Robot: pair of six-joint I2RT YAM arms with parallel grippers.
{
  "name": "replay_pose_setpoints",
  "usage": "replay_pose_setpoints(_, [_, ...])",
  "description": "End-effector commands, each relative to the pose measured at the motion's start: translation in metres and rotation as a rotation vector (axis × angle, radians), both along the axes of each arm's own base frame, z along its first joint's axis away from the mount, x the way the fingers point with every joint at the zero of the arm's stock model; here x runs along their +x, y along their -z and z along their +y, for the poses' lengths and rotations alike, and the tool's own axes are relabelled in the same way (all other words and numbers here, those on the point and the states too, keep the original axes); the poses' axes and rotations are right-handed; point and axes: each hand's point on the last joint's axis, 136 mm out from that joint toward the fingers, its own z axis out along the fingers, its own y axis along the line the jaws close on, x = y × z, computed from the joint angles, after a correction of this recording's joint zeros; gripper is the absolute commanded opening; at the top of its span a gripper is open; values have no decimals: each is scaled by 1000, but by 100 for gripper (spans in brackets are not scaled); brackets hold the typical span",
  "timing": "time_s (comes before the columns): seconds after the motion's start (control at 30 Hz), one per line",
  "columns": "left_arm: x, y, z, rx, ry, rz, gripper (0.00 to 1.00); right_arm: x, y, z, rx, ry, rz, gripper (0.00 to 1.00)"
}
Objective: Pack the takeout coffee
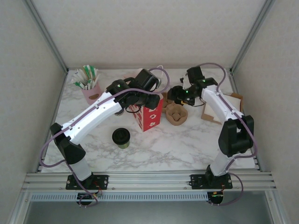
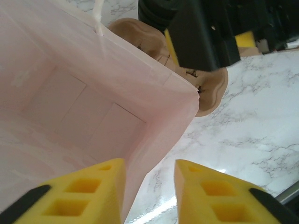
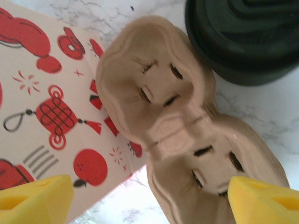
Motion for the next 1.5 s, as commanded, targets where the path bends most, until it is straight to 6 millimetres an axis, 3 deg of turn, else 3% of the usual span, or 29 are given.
replay_pose_setpoints(0.0, [1, -16, 3, -8, -24, -39, 45, 15, -11, 24, 57, -33, -13, 84])
replay_pose_setpoints(0.1, [3, -30, 7, -33, -44, -83, 54, 24, -11, 46, 78, -80, -5, 82])
replay_pose_setpoints(0.23, [6, -56, 17, -83, -81, -164, 75, 20, -12, 75, 84, -164, 1, 81])
replay_pose_setpoints(0.33, [7, -74, 27, -128, -109, -221, 88, 20, -11, 71, 51, -165, -6, 81])
replay_pose_setpoints(0.43, [7, -86, 36, -165, -133, -265, 99, 22, -9, 48, -72, -133, -34, 82])
replay_pose_setpoints(0.57, [9, -98, 49, -213, -170, -314, 100, 17, -5, 26, -192, -137, -51, 80])
replay_pose_setpoints(0.8, [16, -109, 94, -330, -264, -355, 100, -5, 9, 14, -281, -250, -30, 70])
replay_pose_setpoints(1.0, [24, -96, 124, -428, -303, -302, 100, -7, 23, 3, -375, -313, -18, 64])
replay_pose_setpoints(1.17, [28, -89, 139, -450, -329, -289, 100, -8, 34, 4, -423, -379, -4, 60])
replay_pose_setpoints(1.47, [34, -79, 149, -458, -347, -274, 100, -9, 49, 17, -452, -455, 11, 60])
